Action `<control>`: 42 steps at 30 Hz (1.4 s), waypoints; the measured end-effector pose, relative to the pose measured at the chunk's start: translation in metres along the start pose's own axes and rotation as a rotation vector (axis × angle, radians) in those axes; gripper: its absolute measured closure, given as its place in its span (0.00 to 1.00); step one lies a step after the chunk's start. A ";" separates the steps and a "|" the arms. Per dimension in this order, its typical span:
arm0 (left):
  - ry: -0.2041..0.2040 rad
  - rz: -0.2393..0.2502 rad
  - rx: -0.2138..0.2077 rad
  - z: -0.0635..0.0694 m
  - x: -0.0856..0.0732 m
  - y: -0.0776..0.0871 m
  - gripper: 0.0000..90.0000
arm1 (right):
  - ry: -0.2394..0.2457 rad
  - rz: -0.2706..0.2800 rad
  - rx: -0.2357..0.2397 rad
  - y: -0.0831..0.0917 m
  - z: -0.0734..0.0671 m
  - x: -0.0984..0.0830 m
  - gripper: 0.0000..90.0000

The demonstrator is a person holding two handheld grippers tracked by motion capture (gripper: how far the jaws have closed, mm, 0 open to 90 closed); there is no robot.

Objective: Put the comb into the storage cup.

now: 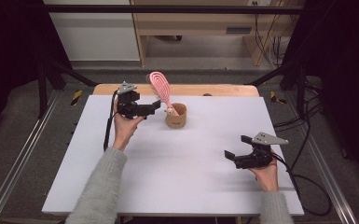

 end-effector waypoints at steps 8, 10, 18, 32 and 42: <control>-0.032 0.011 -0.022 0.001 -0.006 0.019 0.00 | 0.003 0.002 -0.004 0.000 0.000 0.000 0.00; -0.046 0.014 -0.030 0.002 -0.009 0.023 0.00 | 0.002 0.003 -0.004 0.000 0.000 0.000 0.00; -0.064 0.031 -0.055 0.003 -0.023 0.042 0.01 | 0.001 0.010 -0.007 0.000 0.000 0.001 0.00; -0.110 0.045 -0.087 0.004 -0.059 0.078 0.02 | 0.000 0.004 -0.010 -0.001 -0.001 0.000 0.00; -0.100 0.041 -0.095 -0.007 -0.089 0.096 0.02 | 0.006 -0.003 -0.013 -0.002 -0.001 -0.002 0.00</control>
Point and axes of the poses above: each handheld gripper's, and its own axes: y roughly backward along the jaws, x roughly out of its top, z roughly to its right, the point moved 2 cm from there along -y, roughly forward along the jaws, and after that the axes turned 2 degrees about -y, right-handed, at the moved point
